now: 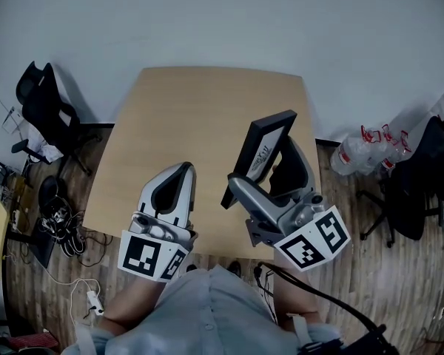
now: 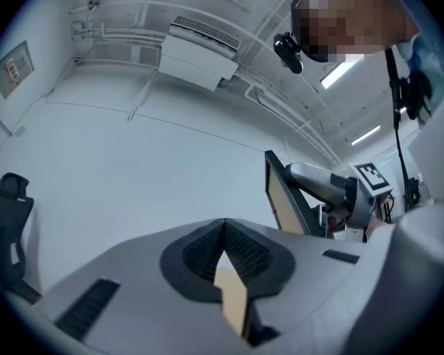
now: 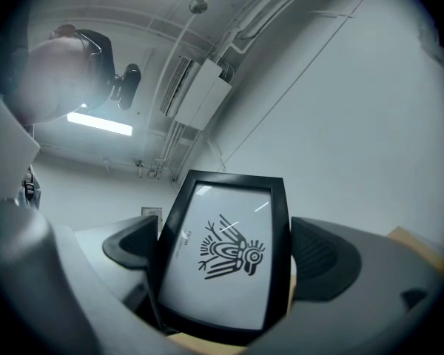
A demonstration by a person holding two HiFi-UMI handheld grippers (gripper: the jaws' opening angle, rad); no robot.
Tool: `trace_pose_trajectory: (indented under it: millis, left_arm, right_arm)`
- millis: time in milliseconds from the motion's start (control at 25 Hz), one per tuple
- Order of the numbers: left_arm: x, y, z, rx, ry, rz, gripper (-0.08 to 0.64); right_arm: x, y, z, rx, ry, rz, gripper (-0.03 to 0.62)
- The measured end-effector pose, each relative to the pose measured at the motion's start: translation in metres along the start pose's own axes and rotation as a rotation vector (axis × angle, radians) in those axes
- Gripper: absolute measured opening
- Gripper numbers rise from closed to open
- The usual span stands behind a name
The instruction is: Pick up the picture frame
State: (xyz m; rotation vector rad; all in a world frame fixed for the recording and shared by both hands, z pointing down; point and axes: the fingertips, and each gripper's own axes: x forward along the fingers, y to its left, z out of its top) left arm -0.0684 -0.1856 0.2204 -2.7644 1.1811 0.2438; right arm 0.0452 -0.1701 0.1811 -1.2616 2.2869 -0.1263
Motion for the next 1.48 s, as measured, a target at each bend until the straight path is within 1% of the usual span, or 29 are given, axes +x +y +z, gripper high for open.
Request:
trace_pose_trajectory:
  millis: [160, 360, 800, 1480]
  left_arm:
    - [-0.012, 0.009, -0.003, -0.002, 0.008, 0.001, 0.002]
    - [-0.012, 0.013, 0.0, -0.006, 0.002, 0.009, 0.002]
    - [-0.017, 0.011, 0.005, -0.007, -0.015, 0.004, 0.002]
    - [-0.017, 0.012, 0.007, -0.011, -0.014, -0.002, 0.002]
  right_arm:
    - [0.003, 0.01, -0.005, 0.006, -0.01, -0.002, 0.568]
    - [0.004, 0.012, -0.005, 0.002, -0.009, -0.004, 0.568]
    - [0.003, 0.022, -0.001, -0.014, -0.014, 0.002, 0.568]
    - [0.002, 0.023, 0.002, -0.005, -0.029, -0.011, 0.568]
